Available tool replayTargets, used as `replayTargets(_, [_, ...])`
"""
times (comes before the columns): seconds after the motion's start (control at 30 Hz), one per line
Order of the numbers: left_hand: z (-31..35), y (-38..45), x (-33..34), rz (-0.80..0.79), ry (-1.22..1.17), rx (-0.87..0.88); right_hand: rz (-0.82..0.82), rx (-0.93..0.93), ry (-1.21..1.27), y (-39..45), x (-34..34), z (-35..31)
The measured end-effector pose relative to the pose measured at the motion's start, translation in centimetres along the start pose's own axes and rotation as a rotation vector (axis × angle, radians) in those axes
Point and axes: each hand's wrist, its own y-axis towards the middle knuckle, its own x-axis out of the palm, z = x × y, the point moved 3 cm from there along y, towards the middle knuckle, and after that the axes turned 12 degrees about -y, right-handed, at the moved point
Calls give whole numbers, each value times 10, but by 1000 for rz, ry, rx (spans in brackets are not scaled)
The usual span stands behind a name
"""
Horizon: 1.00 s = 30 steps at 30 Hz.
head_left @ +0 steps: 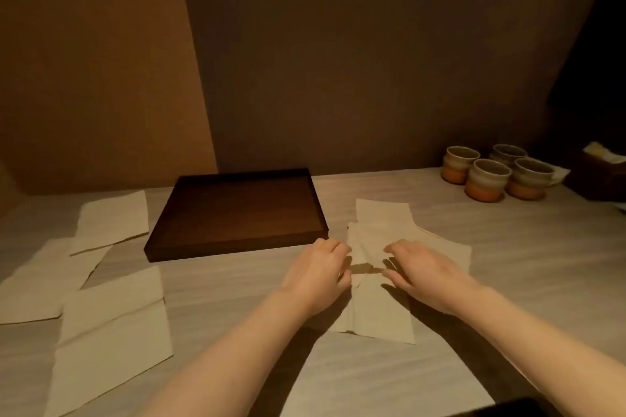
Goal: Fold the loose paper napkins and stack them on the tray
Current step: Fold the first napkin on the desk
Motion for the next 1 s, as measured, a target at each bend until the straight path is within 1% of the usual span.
replayTargets(0.07, [1,7,8,15,-13,-38,-33,27,22,-2,7,1])
replayTargets(0.17, [1,14,20,27,18,-48,-27,23,-41,0,18,-2])
replayTargets(0.37, [3,28,30,59,66,-78,64,25,-267,17,20,-12])
replayTargets(0.5, [-6,32,28,59,101,-163,106,7,-278,28,19,-13])
replayTargets(0.6, [-13,32,21,92,80,-179,144,59,-222,33,6,-5])
replayTargets(0.67, [-15,33,10,151,78,-170,213,95,-190,37,-8,0])
replayTargets(0.73, [-11,32,-7,227,39,-161,336,138,-113,40,-28,3])
replayTargets(0.8, [-8,29,-28,323,-69,-177,440,177,6,42,-49,3])
replayTargets(0.83, [-6,26,-40,366,-131,-198,466,190,75,42,-59,1])
replayTargets(0.9, [-7,19,-60,436,-207,-226,487,214,241,42,-72,-2])
replayTargets(1.0, [-12,-2,-89,498,-268,-221,531,228,491,36,-87,-12])
